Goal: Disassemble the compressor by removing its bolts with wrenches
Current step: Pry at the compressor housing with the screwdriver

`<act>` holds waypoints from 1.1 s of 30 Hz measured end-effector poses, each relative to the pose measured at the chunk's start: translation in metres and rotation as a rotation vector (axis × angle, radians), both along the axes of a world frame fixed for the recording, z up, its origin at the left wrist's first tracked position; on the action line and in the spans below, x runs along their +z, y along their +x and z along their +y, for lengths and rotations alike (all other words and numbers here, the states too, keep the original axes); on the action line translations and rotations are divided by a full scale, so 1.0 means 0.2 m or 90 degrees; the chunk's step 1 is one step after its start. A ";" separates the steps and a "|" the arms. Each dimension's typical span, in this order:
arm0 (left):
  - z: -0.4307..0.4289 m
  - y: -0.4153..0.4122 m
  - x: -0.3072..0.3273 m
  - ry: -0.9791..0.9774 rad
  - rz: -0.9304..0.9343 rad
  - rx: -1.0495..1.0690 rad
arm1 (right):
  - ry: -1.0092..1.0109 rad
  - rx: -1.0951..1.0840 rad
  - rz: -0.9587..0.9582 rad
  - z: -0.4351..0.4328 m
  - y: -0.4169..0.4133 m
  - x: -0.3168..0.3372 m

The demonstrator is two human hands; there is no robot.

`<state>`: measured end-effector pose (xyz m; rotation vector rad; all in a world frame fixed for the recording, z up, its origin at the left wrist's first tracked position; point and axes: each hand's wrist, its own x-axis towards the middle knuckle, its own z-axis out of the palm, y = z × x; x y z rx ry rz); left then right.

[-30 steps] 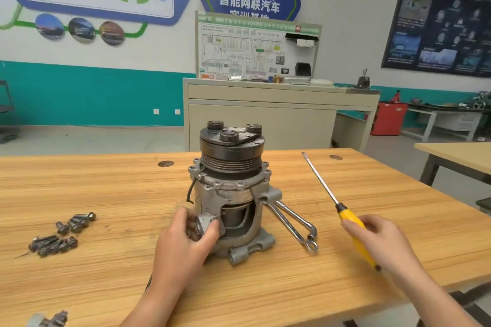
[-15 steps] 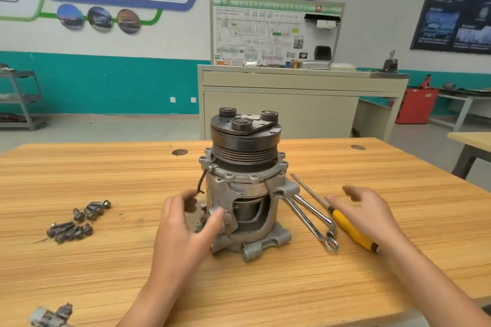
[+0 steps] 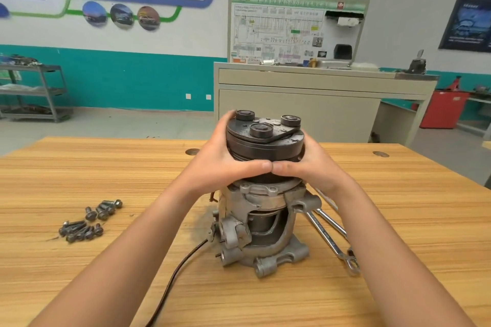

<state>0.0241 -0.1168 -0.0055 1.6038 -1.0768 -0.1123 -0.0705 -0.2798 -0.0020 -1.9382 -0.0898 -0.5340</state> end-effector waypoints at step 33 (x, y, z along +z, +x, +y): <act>0.10 0.13 0.32 -0.134 -0.018 -0.038 | 0.076 -0.024 -0.112 0.20 0.07 0.37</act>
